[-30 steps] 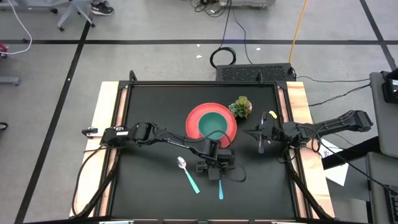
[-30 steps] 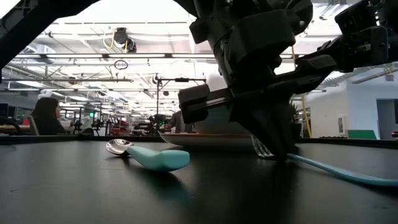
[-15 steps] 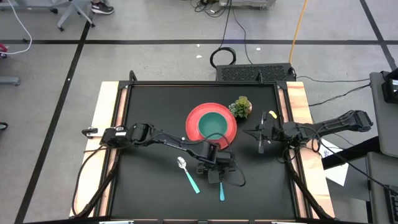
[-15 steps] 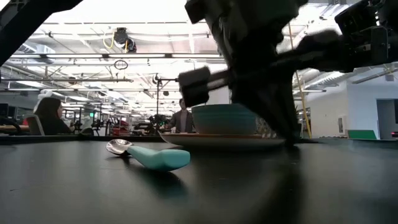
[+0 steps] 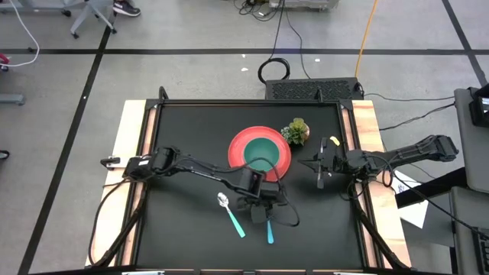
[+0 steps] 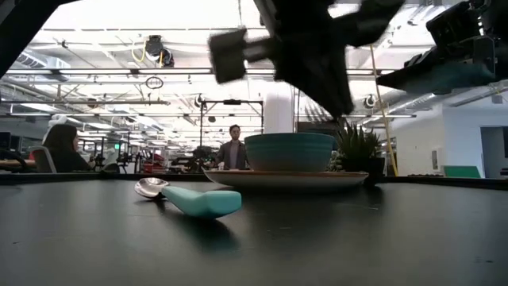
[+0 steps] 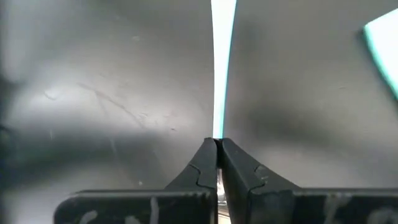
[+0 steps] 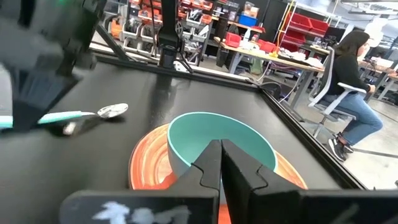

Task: Set table place
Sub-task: Put the blue fork on the right side of the green bowl

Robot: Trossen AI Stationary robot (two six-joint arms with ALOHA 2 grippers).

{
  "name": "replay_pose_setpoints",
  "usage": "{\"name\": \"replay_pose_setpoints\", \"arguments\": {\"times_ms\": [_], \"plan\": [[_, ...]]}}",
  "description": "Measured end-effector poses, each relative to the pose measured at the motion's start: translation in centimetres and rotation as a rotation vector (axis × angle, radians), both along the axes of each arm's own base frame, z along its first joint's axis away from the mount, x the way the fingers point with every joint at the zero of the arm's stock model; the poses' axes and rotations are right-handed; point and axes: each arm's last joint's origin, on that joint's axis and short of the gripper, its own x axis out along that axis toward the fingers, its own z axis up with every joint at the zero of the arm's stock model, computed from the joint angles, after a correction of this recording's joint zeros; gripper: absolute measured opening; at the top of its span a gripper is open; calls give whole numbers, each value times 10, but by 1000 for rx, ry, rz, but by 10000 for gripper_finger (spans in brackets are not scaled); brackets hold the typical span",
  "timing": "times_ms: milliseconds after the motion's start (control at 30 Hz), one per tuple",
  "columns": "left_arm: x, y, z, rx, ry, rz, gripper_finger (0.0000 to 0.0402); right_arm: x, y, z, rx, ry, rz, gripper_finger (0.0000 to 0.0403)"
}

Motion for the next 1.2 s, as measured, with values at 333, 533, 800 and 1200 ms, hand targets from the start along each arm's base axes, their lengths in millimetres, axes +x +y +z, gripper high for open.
{"name": "replay_pose_setpoints", "arguments": {"times_ms": [333, 533, 800, 1200], "plan": [[-24, 23, 53, -130, 36, 65, 5, 0, 0, 0, 3, 3, 0, 0], [-38, 31, 63, -139, 126, 101, 5, 0, 0, -1, 3, 4, 0, 0], [-49, 50, 63, -140, 250, 155, 5, 0, 0, -1, 0, 8, 0, 0], [-51, 64, 71, -177, 204, 68, 5, 0, 0, -1, 6, 6, -1, 0]]}}
